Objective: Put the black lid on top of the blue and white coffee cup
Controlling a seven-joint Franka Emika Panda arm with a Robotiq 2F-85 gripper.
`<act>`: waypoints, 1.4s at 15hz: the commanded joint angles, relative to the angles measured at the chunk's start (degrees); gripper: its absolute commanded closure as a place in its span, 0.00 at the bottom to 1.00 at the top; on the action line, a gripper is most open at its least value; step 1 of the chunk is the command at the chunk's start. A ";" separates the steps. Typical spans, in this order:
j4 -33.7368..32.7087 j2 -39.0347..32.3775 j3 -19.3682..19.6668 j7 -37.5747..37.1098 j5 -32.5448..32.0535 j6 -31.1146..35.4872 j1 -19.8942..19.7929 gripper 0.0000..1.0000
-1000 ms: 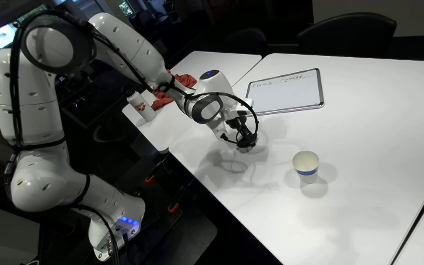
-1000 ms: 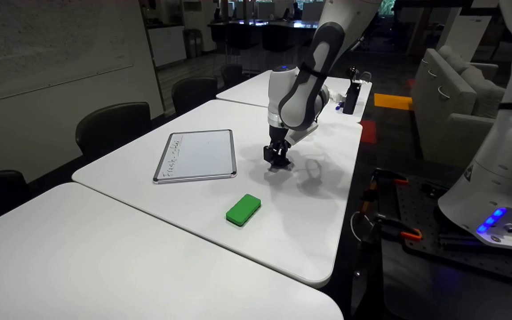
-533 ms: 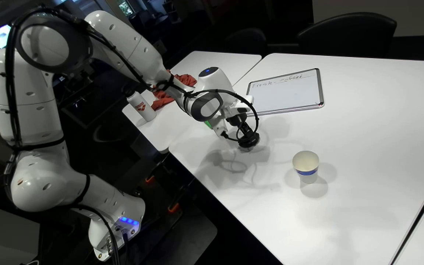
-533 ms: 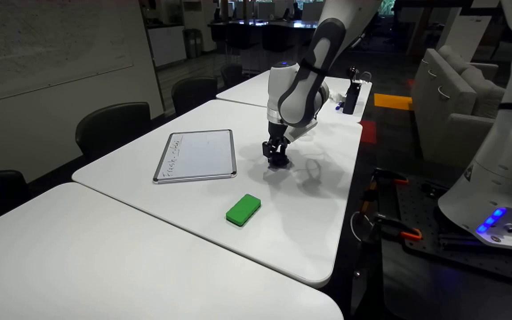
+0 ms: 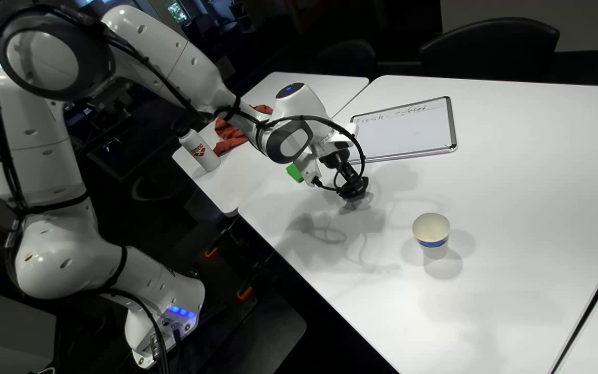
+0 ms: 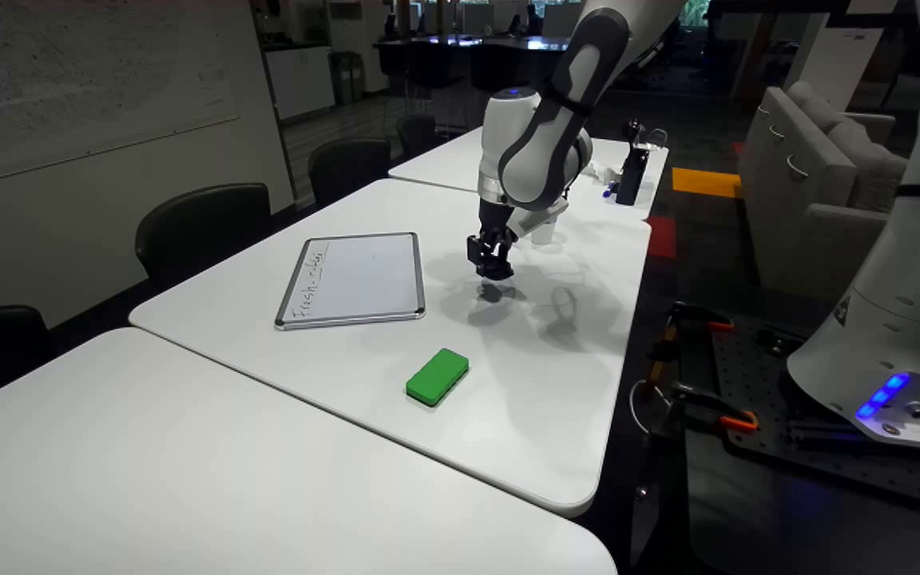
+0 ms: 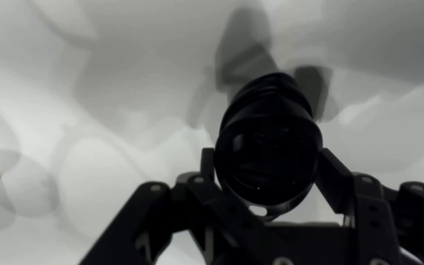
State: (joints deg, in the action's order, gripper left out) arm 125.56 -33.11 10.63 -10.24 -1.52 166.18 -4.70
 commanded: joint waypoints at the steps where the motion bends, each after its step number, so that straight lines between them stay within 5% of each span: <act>1: 2.73 4.32 1.68 1.08 0.21 0.50 0.20 0.31; 21: 7.21 16.84 7.91 1.17 2.84 -2.43 -9.96 0.29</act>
State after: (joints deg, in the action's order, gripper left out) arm 131.93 -18.75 18.77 -10.30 -0.91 165.86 -12.96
